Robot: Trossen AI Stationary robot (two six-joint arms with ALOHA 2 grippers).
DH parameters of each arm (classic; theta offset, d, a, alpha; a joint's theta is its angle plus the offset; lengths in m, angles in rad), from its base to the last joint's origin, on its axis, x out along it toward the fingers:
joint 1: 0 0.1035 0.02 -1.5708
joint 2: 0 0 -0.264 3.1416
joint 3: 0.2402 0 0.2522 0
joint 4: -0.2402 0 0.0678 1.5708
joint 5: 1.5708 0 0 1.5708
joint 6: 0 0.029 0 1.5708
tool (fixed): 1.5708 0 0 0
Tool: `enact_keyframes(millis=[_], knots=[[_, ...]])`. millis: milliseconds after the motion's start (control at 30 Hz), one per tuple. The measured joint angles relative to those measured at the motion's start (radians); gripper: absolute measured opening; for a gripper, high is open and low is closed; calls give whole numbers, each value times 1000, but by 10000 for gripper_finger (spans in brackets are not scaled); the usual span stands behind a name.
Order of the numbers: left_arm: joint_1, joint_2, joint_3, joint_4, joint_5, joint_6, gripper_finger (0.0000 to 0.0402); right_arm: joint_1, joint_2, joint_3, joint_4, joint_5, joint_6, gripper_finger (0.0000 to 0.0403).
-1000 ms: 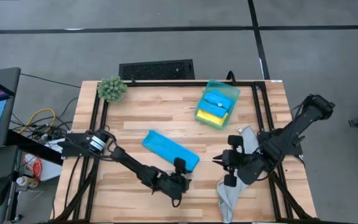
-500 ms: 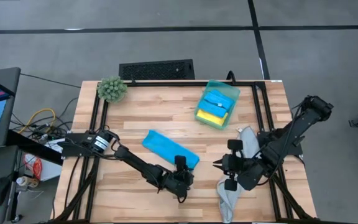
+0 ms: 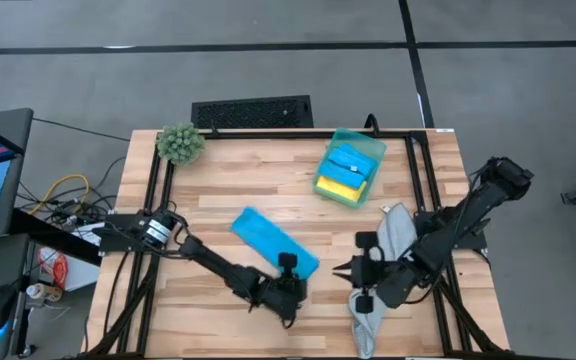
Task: Fold microfiber towels
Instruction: Fold the blue towel
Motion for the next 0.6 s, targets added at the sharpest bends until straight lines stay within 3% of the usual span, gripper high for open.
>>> enact_keyframes(millis=[167, 333, 600], knots=[[-70, -57, -4, -146, -21, -7, 2, -79, 118, -104, 401, -48, -243, 65], [-131, -86, -7, -206, -10, -54, 1, -205, 277, -148, 695, -245, -358, 65], [-199, -88, -7, -226, -66, -142, 1, -348, 491, -146, 979, -553, -415, 65]])
